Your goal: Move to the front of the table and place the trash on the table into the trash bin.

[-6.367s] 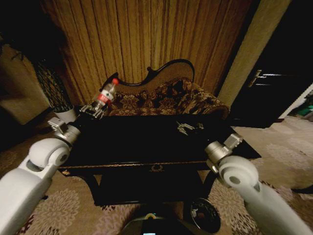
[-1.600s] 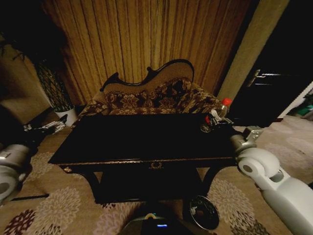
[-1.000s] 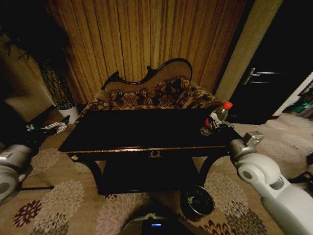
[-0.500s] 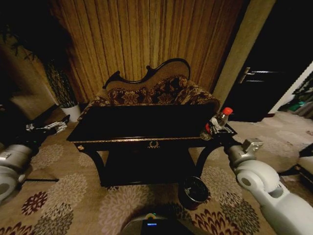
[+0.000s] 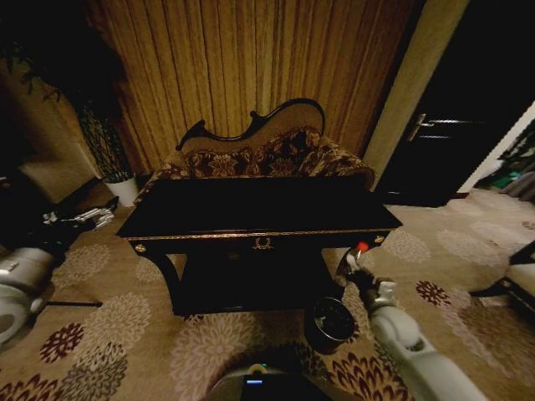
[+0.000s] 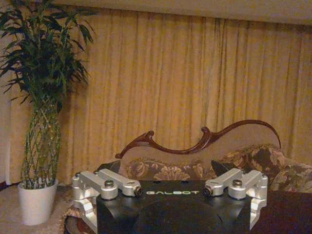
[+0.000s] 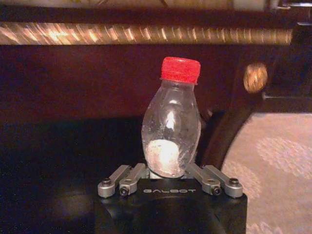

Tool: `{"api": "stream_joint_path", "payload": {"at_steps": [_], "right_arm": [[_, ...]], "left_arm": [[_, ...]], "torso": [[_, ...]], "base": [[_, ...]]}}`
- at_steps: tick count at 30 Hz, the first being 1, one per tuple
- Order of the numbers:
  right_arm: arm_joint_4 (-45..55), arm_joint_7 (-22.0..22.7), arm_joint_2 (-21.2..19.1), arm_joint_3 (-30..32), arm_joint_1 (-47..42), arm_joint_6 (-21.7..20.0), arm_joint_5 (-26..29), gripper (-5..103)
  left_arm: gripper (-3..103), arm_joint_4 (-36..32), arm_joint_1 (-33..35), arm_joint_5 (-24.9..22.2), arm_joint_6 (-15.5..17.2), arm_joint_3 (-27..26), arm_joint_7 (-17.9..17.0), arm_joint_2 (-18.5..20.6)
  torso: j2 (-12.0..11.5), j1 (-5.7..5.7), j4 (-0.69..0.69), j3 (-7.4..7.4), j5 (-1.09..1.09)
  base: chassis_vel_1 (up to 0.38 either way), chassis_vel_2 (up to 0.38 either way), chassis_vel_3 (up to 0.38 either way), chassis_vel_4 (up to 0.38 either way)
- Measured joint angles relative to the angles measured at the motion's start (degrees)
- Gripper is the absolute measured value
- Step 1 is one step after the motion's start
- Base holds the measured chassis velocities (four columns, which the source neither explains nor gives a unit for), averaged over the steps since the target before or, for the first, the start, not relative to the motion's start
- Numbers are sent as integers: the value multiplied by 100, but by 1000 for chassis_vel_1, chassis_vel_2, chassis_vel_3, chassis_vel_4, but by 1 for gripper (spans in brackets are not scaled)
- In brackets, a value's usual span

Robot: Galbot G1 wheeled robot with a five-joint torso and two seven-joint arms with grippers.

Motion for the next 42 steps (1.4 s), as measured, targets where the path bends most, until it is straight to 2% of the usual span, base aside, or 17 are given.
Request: {"api": "stream_joint_path", "payload": {"at_steps": [4,7,9,13,19,26,28,29,31,34,36,37,39,40,42], "right_arm": [[-673,-6,201,-133,315,105,-182,24],[-1544,-93,454,-191,594,273,-383,24],[-1748,-115,521,-192,666,298,-413,24],[-2550,-202,790,-134,954,461,-510,24],[-3032,-229,951,-7,1169,598,-450,24],[-3038,-281,928,44,1102,610,-560,20],[-2956,-301,909,68,1046,610,-578,28],[-2956,-301,909,68,1046,610,-578,28],[-2894,-328,889,74,1001,610,-579,39],[-2843,-334,867,75,977,609,-577,44],[-2798,-336,826,64,969,606,-573,56],[-2798,-336,826,64,969,606,-573,56],[-2783,-334,787,44,986,595,-552,66],[-2783,-334,787,44,986,595,-552,66],[-2779,-333,749,27,1003,580,-545,77]], "left_arm": [[100,-35,-3,-1,-1,0,0,0],[100,-97,11,-5,-1,-19,-1,2],[100,-116,23,-10,-2,-32,-1,3],[100,-202,121,-27,-8,-118,-1,6],[100,-244,244,-82,-23,-301,138,15],[100,-251,274,-119,-27,-350,189,26],[100,-232,271,-119,-27,-334,230,26],[100,-232,271,-119,-27,-334,230,26],[100,-191,271,-118,-27,-328,302,24],[100,-159,268,-111,-28,-319,328,24],[100,-139,254,-99,-34,-298,331,25],[100,-139,254,-99,-34,-298,331,25],[100,-138,238,-90,-36,-257,331,13],[100,-138,238,-90,-36,-257,331,13],[100,-138,236,-82,-37,-225,329,-3]], "torso": [[0,0,1,0,-1],[0,1,-2,1,-2],[0,1,-3,1,-1],[0,-1,0,0,-2],[0,0,0,0,-1],[0,-1,-2,0,-1],[0,0,-1,0,-2],[0,0,-1,0,-2],[0,0,-1,0,-1],[0,-1,-1,0,-1],[0,-1,-1,0,-1],[0,-1,-1,0,-1],[1,0,-1,0,-1],[1,0,-1,0,-1],[1,0,-1,0,-1]], "base": [[0,0,0,0],[0,0,0,0],[0,0,0,0],[0,0,0,0],[0,0,0,0],[0,0,0,0],[0,0,0,0],[0,0,0,0],[0,0,0,0],[0,0,0,0],[0,0,0,0],[0,0,0,0],[0,0,0,0],[0,0,0,0],[0,0,0,0]]}}
